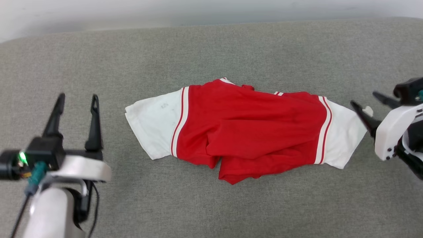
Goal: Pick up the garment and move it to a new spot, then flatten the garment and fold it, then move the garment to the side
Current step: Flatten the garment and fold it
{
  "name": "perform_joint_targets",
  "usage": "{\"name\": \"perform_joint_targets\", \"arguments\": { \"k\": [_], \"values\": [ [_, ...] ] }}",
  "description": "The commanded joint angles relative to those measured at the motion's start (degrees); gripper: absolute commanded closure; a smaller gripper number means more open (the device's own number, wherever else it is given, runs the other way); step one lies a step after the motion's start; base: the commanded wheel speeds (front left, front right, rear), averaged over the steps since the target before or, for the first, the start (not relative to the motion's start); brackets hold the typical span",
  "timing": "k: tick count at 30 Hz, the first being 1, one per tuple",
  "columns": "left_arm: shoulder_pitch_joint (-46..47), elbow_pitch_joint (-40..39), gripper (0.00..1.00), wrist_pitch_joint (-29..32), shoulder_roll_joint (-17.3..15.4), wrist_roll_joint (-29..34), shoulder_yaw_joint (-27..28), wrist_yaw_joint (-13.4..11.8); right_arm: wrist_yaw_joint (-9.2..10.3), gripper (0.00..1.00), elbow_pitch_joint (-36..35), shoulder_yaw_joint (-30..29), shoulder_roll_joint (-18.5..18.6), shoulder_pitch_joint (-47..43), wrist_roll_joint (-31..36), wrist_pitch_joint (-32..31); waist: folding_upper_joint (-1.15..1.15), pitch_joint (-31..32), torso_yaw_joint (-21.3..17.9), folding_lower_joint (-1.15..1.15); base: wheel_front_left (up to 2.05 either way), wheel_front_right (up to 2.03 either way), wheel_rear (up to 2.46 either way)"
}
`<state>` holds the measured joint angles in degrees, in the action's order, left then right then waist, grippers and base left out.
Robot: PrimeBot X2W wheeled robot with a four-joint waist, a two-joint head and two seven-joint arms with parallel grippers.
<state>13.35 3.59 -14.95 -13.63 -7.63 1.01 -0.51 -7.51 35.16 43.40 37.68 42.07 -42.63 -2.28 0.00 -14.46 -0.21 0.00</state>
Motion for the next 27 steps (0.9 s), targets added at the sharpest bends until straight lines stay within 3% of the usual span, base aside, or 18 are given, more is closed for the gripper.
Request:
{"name": "perform_joint_targets", "arguments": {
  "k": [1,6,11,15,18,27],
  "values": [
    [1.7,0.44,0.0,0.55,-1.15,0.5,-0.04,0.59,0.04,0.0,0.19,-1.02,-0.9,0.22,0.94,1.79,0.0,0.21,-0.2,0.0,0.0,0.0,0.0],
    [9.14,1.59,0.0,5.64,-6.29,0.72,-1.16,4.33,0.05,0.0,0.72,-10.78,-3.9,0.03,8.45,13.19,0.0,0.01,-1.14,0.0,0.0,0.0,0.0],
    [16.81,2.25,0.0,14.62,-11.1,-1.65,-4.26,7.1,0.04,0.0,-2.65,-22.27,-8.26,-2.62,17.62,16.87,0.0,-1.07,-1.95,0.0,0.0,0.0,0.0],
    [22.05,3.37,0.0,23.34,-15.23,-6.37,-8.47,7.85,0.05,0.0,-8.69,-30.36,-12.52,-6.68,23.79,17.18,0.0,-2.37,-2.59,0.0,0.0,0.0,0.0],
    [25.45,3.28,0.0,30.08,-19.41,-11.58,-14.61,7.87,0.05,0.0,-14.12,-34.27,-15.64,-10.02,27.61,15.98,0.0,-3.43,-3.2,0.0,0.0,0.0,0.0],
    [33.83,4.28,0.0,54.91,-29.74,-33.7,-28.51,7.88,0.05,0.0,-27.78,-39.09,-20.32,-16.21,33.64,8.66,0.0,-7.28,-4.74,0.0,0.0,0.0,0.0]
  ]
}}
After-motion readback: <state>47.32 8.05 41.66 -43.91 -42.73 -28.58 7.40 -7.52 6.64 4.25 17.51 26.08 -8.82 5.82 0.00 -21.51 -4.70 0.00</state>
